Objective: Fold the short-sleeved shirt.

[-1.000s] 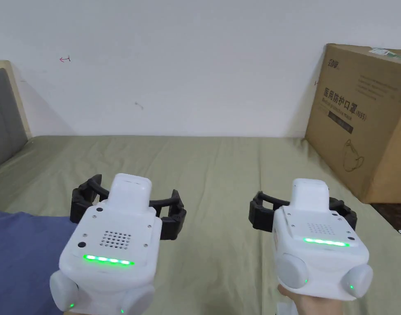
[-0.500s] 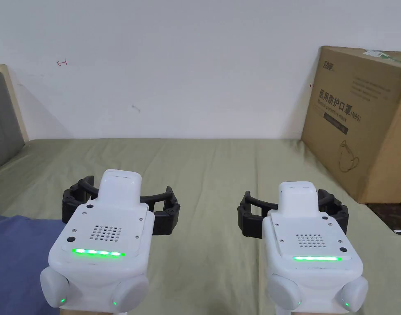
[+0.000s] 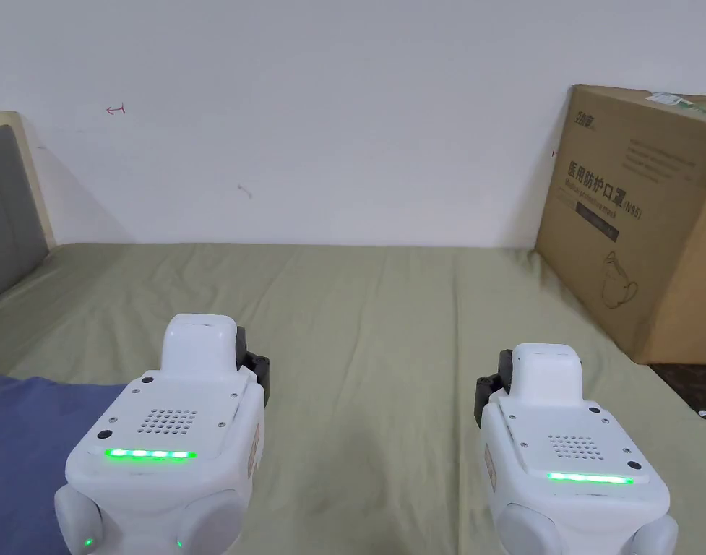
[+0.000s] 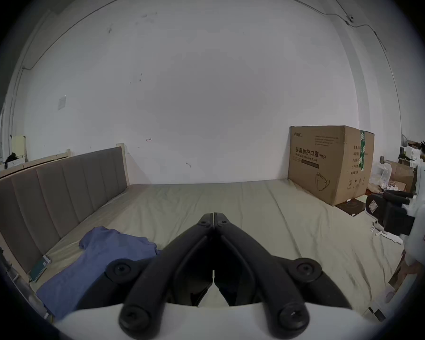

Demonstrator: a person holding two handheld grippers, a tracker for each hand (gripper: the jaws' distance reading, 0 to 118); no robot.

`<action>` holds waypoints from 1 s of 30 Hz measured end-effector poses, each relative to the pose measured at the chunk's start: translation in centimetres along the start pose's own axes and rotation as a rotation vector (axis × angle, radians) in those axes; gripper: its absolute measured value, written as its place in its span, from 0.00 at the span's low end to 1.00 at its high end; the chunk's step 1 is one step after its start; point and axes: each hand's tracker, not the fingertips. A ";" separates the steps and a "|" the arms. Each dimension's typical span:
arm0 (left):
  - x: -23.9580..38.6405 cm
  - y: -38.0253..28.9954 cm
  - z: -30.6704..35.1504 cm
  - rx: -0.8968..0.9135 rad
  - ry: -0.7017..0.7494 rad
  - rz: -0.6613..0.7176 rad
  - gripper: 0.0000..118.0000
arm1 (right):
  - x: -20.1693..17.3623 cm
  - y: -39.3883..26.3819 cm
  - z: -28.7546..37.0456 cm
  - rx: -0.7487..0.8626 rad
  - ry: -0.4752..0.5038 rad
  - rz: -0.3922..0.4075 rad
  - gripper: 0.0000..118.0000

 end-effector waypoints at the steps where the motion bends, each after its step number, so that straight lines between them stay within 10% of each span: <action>1: 0.1 -0.1 0.1 -0.005 -0.009 -0.005 0.00 | -0.2 0.1 0.0 -0.002 -0.001 0.003 0.00; 30: -19.6 -1.6 9.7 -0.121 0.532 0.123 0.00 | -21.3 1.8 -1.6 -0.065 0.594 0.104 0.00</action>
